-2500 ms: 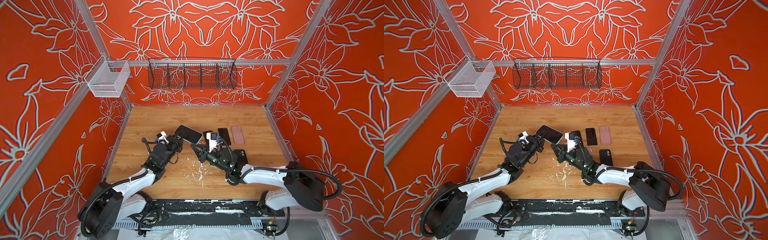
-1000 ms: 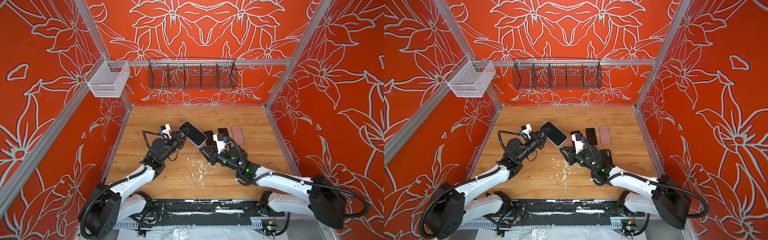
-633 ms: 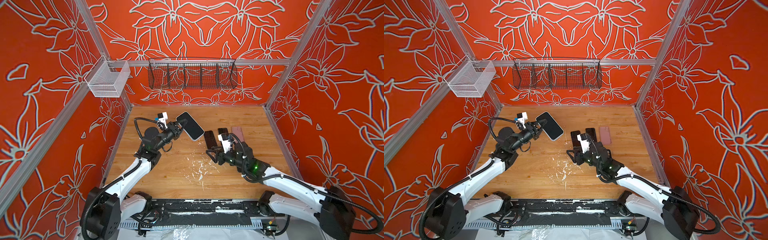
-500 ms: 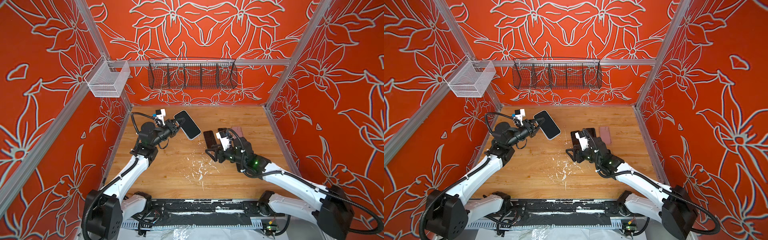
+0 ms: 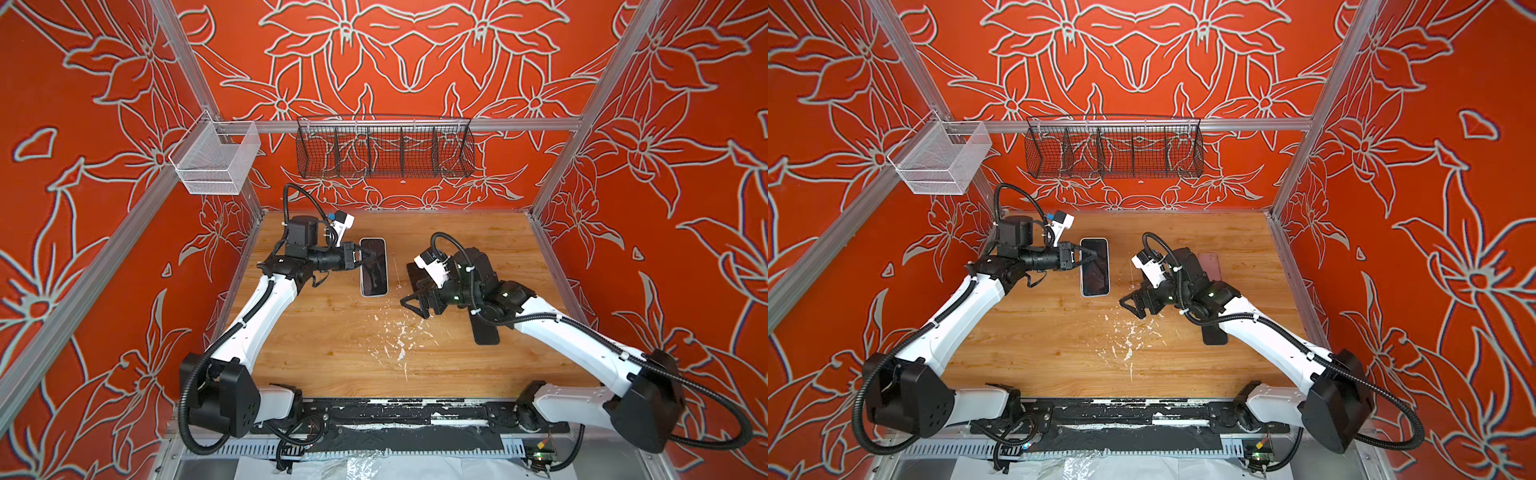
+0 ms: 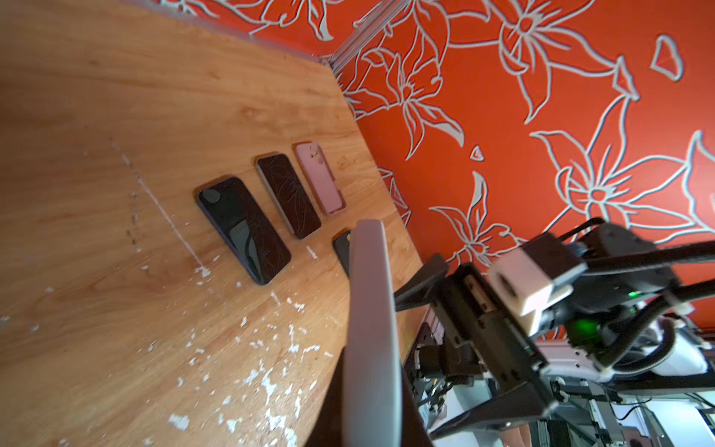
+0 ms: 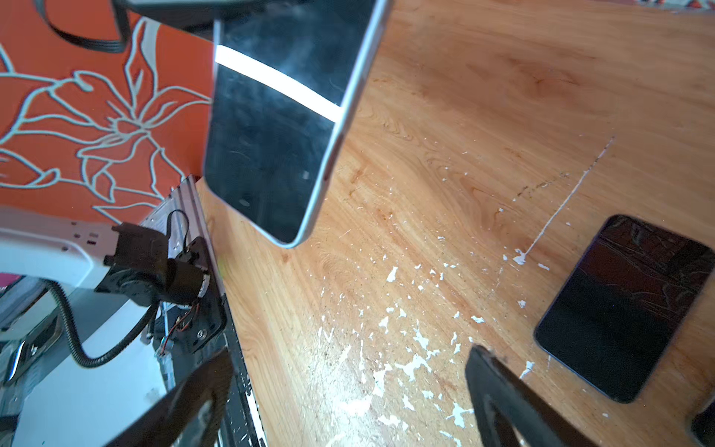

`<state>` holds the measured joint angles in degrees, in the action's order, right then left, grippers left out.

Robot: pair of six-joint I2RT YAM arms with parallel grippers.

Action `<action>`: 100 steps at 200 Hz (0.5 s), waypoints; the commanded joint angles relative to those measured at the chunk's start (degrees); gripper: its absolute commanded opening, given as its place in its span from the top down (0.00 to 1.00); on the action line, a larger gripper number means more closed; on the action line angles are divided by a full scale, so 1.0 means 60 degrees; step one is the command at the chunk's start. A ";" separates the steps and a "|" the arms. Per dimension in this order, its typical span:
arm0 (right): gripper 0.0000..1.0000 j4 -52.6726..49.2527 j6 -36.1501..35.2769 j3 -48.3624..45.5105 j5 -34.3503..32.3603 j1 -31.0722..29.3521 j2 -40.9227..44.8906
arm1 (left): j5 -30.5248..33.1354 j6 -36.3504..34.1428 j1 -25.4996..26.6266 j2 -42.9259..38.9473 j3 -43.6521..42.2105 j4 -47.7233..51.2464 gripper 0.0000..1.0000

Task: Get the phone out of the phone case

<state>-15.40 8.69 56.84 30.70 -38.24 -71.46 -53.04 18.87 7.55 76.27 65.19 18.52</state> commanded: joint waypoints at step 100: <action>0.24 -0.0930 -0.1450 0.1366 0.3169 0.0016 -0.1382 | -0.2700 -0.2238 -0.0204 -0.1049 -0.0905 -0.0027 1.00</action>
<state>-21.15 2.26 62.96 44.69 -38.22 -79.29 -63.02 8.62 6.46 72.14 59.99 18.98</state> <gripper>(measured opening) 0.779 0.101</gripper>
